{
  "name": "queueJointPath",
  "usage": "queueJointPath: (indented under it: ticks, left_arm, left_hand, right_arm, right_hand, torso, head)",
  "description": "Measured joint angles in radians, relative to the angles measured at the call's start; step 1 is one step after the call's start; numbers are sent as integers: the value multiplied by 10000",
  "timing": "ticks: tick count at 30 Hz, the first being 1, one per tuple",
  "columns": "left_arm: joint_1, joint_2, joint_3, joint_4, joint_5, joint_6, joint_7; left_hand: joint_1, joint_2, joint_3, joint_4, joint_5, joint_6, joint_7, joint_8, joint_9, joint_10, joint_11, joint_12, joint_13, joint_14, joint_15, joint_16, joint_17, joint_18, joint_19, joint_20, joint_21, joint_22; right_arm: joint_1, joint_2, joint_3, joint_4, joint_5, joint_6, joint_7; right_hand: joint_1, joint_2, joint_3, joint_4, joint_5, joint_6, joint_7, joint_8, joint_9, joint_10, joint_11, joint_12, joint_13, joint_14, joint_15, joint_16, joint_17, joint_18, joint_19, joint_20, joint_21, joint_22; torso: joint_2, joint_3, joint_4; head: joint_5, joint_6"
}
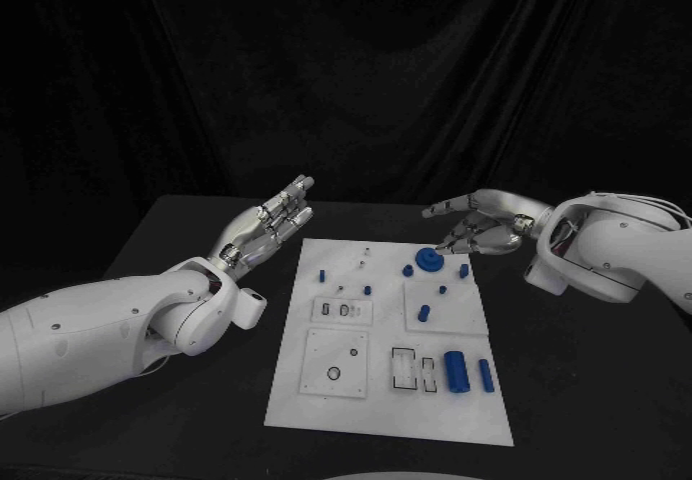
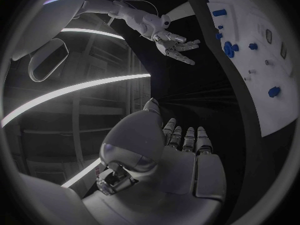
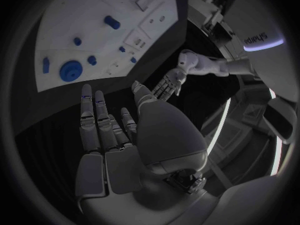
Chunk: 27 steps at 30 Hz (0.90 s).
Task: Assemble the parts on the task board
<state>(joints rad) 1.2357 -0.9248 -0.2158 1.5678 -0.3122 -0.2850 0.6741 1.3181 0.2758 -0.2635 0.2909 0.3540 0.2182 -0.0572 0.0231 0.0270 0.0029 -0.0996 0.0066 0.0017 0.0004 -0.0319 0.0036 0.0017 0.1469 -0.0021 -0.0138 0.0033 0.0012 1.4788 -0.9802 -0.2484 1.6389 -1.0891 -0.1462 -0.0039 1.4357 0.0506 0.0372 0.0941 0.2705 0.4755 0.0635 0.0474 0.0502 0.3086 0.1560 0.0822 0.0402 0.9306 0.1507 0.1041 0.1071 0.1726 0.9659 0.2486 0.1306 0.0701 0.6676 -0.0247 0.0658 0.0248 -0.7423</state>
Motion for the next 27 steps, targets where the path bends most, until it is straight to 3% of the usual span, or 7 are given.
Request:
queueJointPath:
  ticks: [3,5,7,10,14,18,27]
  left_arm:
    - [66,-42,5,118,-91,-27,3]
    - [89,-65,7,187,-139,-38,5]
    - [113,-79,6,236,-172,-41,6]
    - [137,-106,6,290,-214,-41,7]
    - [148,-153,3,335,-247,-38,8]
    - [163,-166,3,344,-269,-26,9]
    - [169,-143,3,302,-289,32,10]
  left_hand:
    - [111,35,51,1,298,37,37,0,0,-33,33,0,0,0,0,0,1,1,15,87,0,0]
    - [216,37,78,28,528,37,37,0,0,1,67,0,-2,0,0,0,0,0,26,145,0,1]
    - [216,37,83,23,581,33,41,0,-1,-33,102,0,-4,0,0,0,-1,0,13,158,0,1]
    - [258,80,105,3,614,0,74,0,-1,-34,102,0,-7,0,0,0,-5,0,14,230,0,1]
    - [258,80,105,3,651,0,74,0,-1,-34,102,0,-8,0,0,0,-8,0,33,250,0,2]
    - [298,40,105,2,711,-37,111,0,-2,-33,102,0,-7,0,0,0,-8,0,11,303,0,2]
    - [333,75,159,2,809,-73,147,0,-2,-41,167,0,-6,0,0,0,-7,1,51,409,0,2]
  right_arm:
    - [25,89,-1,19,-1617,5,-510]
    - [36,126,-3,54,-2660,-23,-794]
    - [40,158,-3,77,-3467,-76,-988]
    - [42,215,-4,100,-4530,-195,-1198]
    - [43,320,-3,94,-5460,-389,-1364]
    - [39,465,-3,-31,-5992,-594,-1465]
    - [-118,787,-1,-399,-6480,-891,-1513]
  right_hand:
    - [29,-131,405,-281,-102,650,53,31,46,1006,-122,122,80,1240,-376,410,323,0,1132,-352,145,57]
    - [24,-262,546,-422,-325,1064,-85,51,65,2047,-301,236,153,2616,-856,998,742,0,2329,-895,579,249]
    - [-72,-358,566,-535,-482,1689,-137,138,125,3238,-605,334,232,4085,-1346,2016,1405,-3,3622,-1334,1322,646]
    - [-176,-462,598,-564,-677,2483,-180,166,159,4606,-849,292,286,5020,-1751,4221,2816,-3,4636,-1752,2655,1568]
    - [-329,-615,858,-478,-818,3241,-191,166,188,5968,-907,-1,314,5197,-1977,8419,6280,-189,4679,-1960,6608,5544]
    - [-405,-766,1010,-384,-947,3379,-146,166,187,6523,-928,-132,288,5311,-2026,10093,7937,-409,4676,-1964,9171,8344]
    - [-463,-903,1018,-185,-1239,3718,-191,215,219,7109,-975,-131,290,5311,-2025,10789,8534,-563,4436,-1949,10375,9737]
  torso:
    - [97,-23,78]
    - [152,-34,128]
    - [214,-44,183]
    - [278,-52,266]
    - [338,-58,374]
    - [383,-63,458]
    - [361,-81,545]
  head:
    - [-70,25]
    - [-84,40]
    - [-106,65]
    - [-160,79]
    - [-247,55]
    - [-322,50]
    - [-419,29]
